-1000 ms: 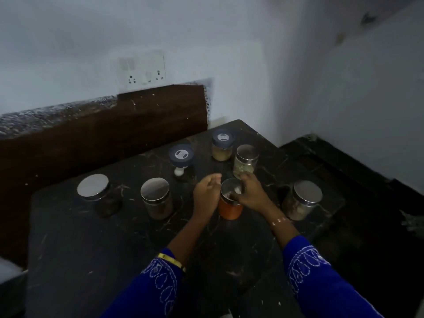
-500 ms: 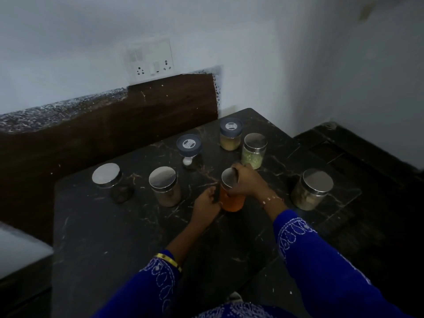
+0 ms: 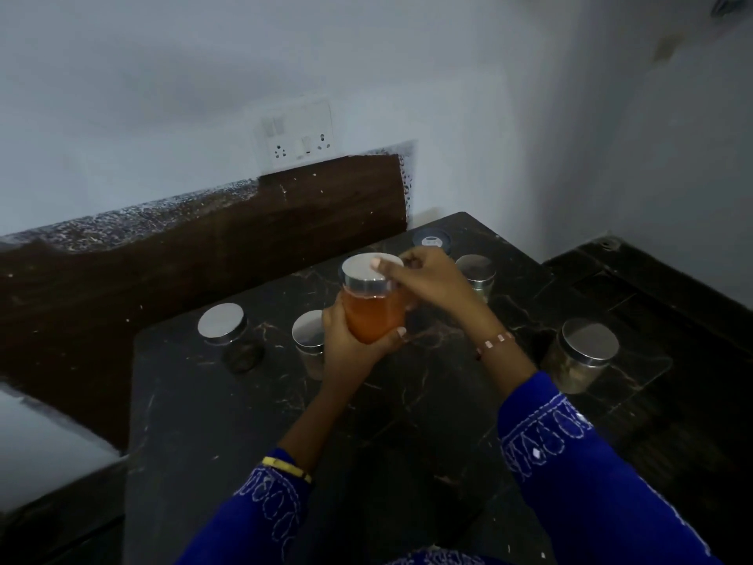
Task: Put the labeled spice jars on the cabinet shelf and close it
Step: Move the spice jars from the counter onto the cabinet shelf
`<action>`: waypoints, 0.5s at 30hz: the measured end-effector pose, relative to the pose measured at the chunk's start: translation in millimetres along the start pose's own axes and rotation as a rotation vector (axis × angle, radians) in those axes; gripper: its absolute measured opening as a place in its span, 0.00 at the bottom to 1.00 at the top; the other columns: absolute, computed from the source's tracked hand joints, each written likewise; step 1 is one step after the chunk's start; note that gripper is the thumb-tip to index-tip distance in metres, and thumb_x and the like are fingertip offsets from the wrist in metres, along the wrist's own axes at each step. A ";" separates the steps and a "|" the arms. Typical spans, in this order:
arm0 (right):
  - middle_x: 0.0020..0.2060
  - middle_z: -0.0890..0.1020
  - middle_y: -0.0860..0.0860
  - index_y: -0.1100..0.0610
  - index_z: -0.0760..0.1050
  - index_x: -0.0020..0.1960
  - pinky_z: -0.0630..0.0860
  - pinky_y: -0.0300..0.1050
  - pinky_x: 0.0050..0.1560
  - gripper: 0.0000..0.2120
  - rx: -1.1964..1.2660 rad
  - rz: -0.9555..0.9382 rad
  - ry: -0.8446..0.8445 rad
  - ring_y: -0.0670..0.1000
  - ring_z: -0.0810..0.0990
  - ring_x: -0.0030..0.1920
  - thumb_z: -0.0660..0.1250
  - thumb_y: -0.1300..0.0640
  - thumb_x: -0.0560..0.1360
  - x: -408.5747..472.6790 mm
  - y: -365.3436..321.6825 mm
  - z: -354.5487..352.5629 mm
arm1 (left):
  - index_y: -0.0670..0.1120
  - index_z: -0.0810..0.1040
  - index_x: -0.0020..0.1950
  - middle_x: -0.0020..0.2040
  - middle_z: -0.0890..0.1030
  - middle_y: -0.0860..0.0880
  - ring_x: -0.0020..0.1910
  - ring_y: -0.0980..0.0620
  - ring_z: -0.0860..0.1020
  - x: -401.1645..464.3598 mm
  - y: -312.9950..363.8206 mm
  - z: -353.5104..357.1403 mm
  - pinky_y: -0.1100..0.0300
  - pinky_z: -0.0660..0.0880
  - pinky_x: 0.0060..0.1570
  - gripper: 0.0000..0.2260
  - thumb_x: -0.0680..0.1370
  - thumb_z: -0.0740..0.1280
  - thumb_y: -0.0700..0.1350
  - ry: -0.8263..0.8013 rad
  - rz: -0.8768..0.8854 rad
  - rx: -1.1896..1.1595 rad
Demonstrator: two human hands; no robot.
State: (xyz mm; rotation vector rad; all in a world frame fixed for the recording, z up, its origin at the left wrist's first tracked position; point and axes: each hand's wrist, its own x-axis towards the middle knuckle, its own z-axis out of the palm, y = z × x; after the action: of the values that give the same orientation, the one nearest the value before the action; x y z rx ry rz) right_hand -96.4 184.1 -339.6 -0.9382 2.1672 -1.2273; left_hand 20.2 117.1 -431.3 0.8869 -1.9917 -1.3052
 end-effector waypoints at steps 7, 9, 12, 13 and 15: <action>0.60 0.77 0.54 0.54 0.71 0.66 0.75 0.52 0.59 0.17 0.308 -0.074 -0.266 0.55 0.76 0.60 0.59 0.51 0.78 -5.7 0.5 5.7 | 0.51 0.57 0.73 0.68 0.69 0.45 0.60 0.52 0.75 15.0 29.3 -47.3 0.63 0.78 0.45 0.45 0.60 0.74 0.50 -0.176 0.014 -0.541; 0.61 0.75 0.52 0.53 0.68 0.68 0.75 0.51 0.59 0.18 0.395 -0.120 -0.294 0.54 0.75 0.60 0.59 0.54 0.79 -8.2 -7.3 14.9 | 0.50 0.58 0.72 0.66 0.70 0.44 0.59 0.50 0.76 20.1 36.3 -59.4 0.58 0.80 0.47 0.49 0.56 0.77 0.56 -0.186 0.023 -0.634; 0.53 0.77 0.47 0.52 0.66 0.69 0.77 0.47 0.56 0.21 0.438 -0.213 -0.277 0.49 0.77 0.55 0.63 0.59 0.77 -9.0 -21.1 21.6 | 0.49 0.58 0.73 0.68 0.69 0.41 0.62 0.44 0.74 26.0 43.9 -78.1 0.50 0.78 0.53 0.52 0.55 0.75 0.65 -0.123 0.044 -0.623; 0.51 0.77 0.46 0.52 0.66 0.69 0.78 0.45 0.54 0.23 0.430 -0.244 -0.273 0.48 0.78 0.54 0.64 0.60 0.76 -9.2 -24.9 23.5 | 0.50 0.59 0.72 0.67 0.70 0.42 0.61 0.47 0.76 27.0 46.7 -83.6 0.52 0.79 0.52 0.51 0.55 0.74 0.67 -0.096 0.059 -0.597; 0.50 0.78 0.45 0.53 0.65 0.70 0.79 0.39 0.50 0.26 0.427 -0.301 -0.260 0.45 0.78 0.52 0.66 0.62 0.74 -10.4 -32.5 29.0 | 0.51 0.63 0.68 0.62 0.75 0.45 0.53 0.55 0.81 30.0 51.8 -92.6 0.61 0.80 0.45 0.47 0.55 0.69 0.72 -0.056 0.085 -0.536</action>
State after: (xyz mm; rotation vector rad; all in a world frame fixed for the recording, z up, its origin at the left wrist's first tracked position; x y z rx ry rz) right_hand -59.2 164.4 -324.7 -1.1815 1.5189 -1.5312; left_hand 62.6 58.9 -347.8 0.5075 -1.5716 -1.7097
